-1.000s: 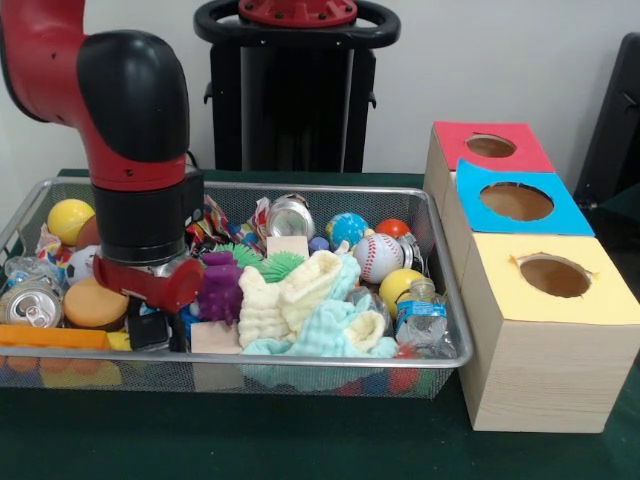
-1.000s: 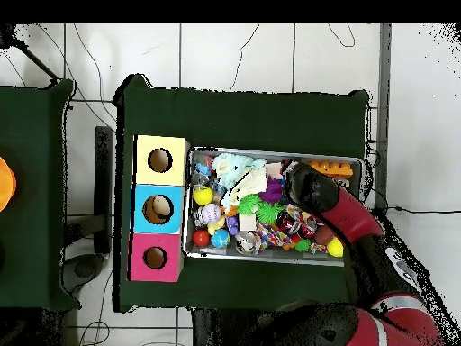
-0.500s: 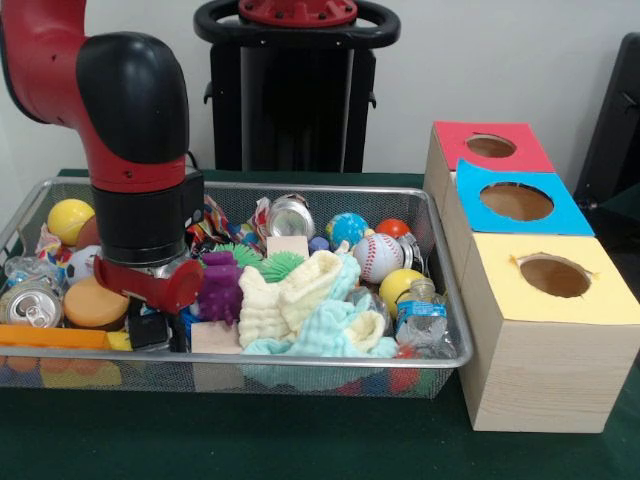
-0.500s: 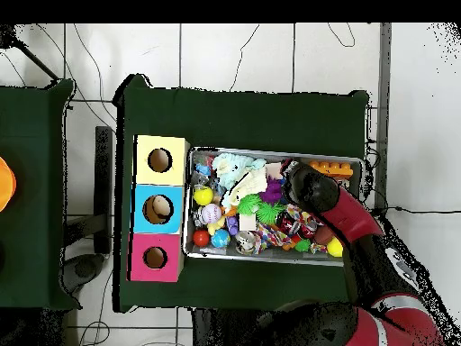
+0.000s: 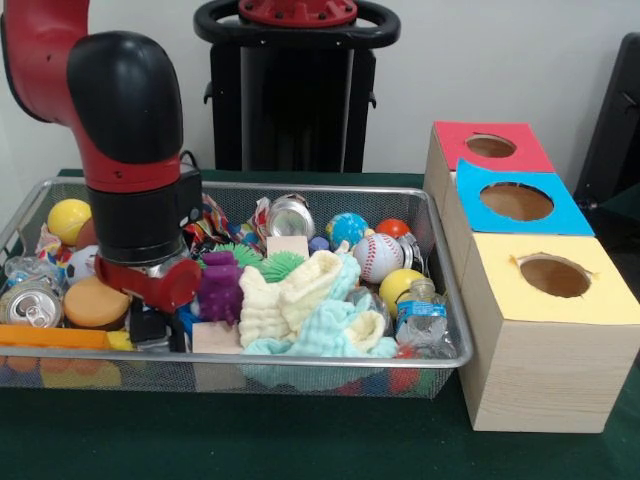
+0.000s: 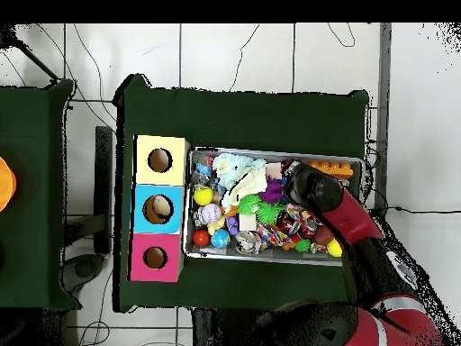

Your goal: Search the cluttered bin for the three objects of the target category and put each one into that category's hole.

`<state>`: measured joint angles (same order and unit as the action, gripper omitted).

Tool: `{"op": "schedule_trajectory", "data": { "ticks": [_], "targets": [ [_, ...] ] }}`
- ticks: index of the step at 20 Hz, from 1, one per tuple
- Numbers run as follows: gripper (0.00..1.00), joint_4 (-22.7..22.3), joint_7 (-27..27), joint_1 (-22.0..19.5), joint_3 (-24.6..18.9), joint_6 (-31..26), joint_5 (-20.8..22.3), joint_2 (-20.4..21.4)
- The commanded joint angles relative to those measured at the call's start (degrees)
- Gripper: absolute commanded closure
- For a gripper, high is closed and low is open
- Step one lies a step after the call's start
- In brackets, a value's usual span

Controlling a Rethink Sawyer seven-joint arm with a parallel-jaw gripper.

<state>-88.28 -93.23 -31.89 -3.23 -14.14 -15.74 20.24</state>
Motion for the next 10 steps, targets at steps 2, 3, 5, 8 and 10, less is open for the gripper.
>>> {"op": "schedule_trajectory", "data": {
  "ticks": [2,3,5,8,10],
  "targets": [
    [0.00,-20.58,-14.56,0.24,-1.60,-19.77,-4.61,-11.94],
    [0.00,-21.36,-14.79,0.08,-1.82,-19.75,-5.71,-11.68],
    [0.00,-23.04,-14.90,-0.27,-2.39,-18.60,-7.77,-11.01],
    [0.00,-25.62,-15.32,-0.65,-3.49,-16.63,-11.00,-9.87],
    [0.00,-27.32,-15.27,-1.20,-4.64,-14.78,-13.13,-9.35]
  ]
}}
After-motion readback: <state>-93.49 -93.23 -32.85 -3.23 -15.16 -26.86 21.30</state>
